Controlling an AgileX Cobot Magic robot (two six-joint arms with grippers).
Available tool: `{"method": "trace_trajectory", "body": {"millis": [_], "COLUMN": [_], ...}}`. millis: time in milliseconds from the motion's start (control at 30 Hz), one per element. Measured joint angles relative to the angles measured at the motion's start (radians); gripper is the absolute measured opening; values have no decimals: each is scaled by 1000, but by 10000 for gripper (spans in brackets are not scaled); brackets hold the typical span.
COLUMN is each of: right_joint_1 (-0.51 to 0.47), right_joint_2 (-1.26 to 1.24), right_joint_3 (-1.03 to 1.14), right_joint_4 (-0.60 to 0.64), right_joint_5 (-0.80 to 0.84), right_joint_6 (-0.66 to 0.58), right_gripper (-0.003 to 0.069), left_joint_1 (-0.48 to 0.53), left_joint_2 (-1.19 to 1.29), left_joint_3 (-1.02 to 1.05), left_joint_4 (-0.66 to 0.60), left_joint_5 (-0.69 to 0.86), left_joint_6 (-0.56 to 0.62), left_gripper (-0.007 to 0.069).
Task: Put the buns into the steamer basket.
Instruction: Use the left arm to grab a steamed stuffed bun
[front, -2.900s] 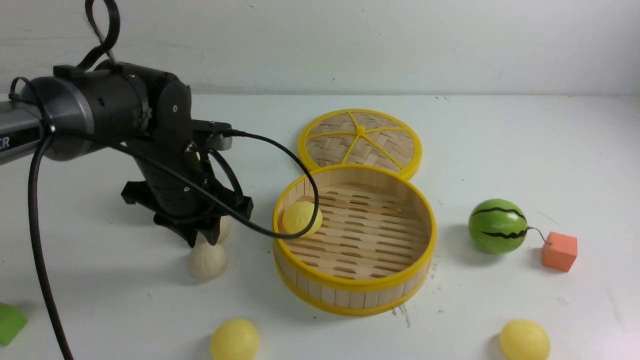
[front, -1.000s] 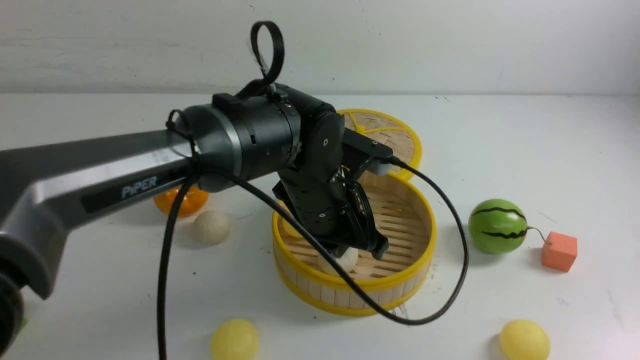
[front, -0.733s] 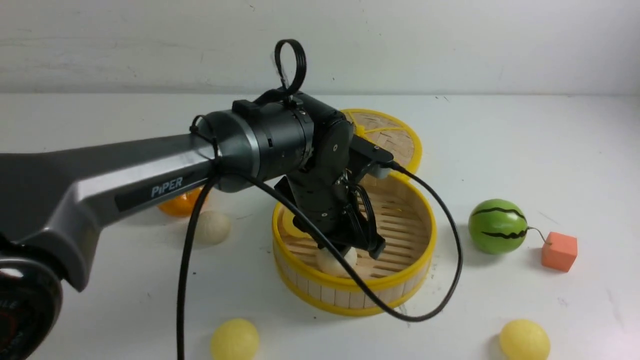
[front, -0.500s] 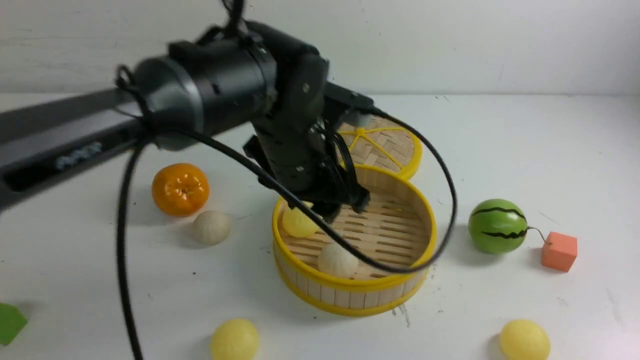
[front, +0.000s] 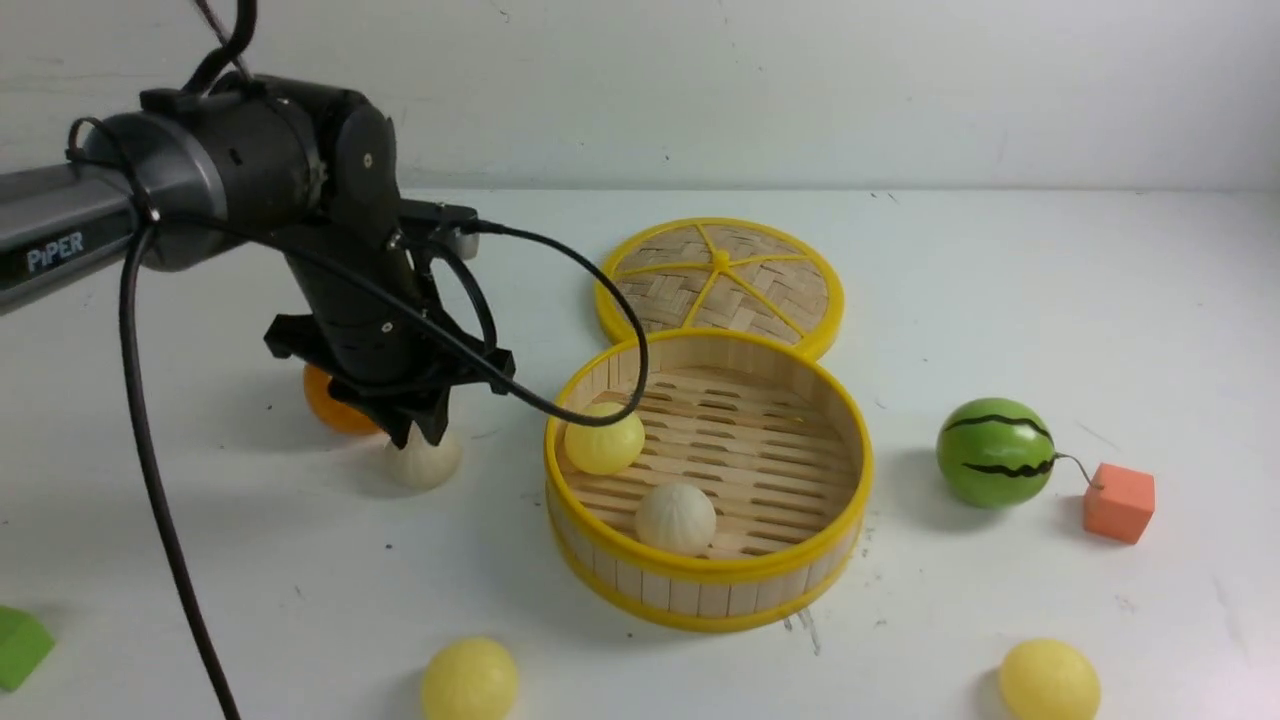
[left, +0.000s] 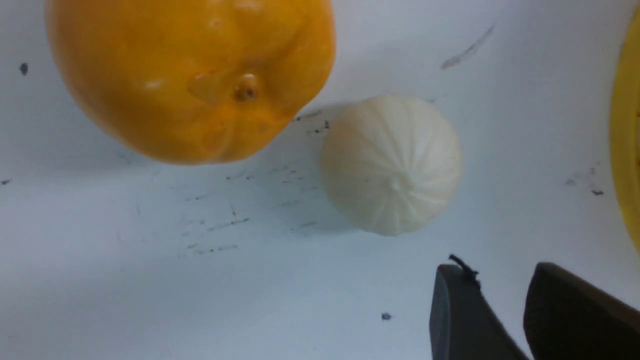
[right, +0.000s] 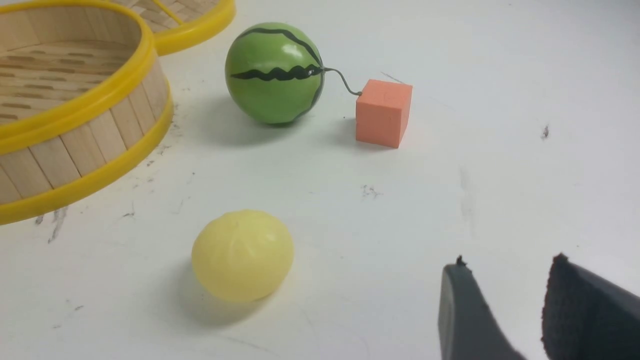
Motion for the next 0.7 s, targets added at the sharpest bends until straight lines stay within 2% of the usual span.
{"method": "trace_trajectory", "body": {"millis": [167,700], "right_joint_1": [0,0], "right_joint_2": [0,0], "right_joint_3": [0,0], "right_joint_4": [0,0], "right_joint_5": [0,0], "right_joint_6": [0,0], "right_gripper": [241,241], "left_joint_1": [6,23], "left_joint_2": [30,46], "left_joint_3": [0,0], "left_joint_4": [61,52], "left_joint_5": [-44,-140], "left_joint_6": [-34,-47], "left_gripper": [270,276]}}
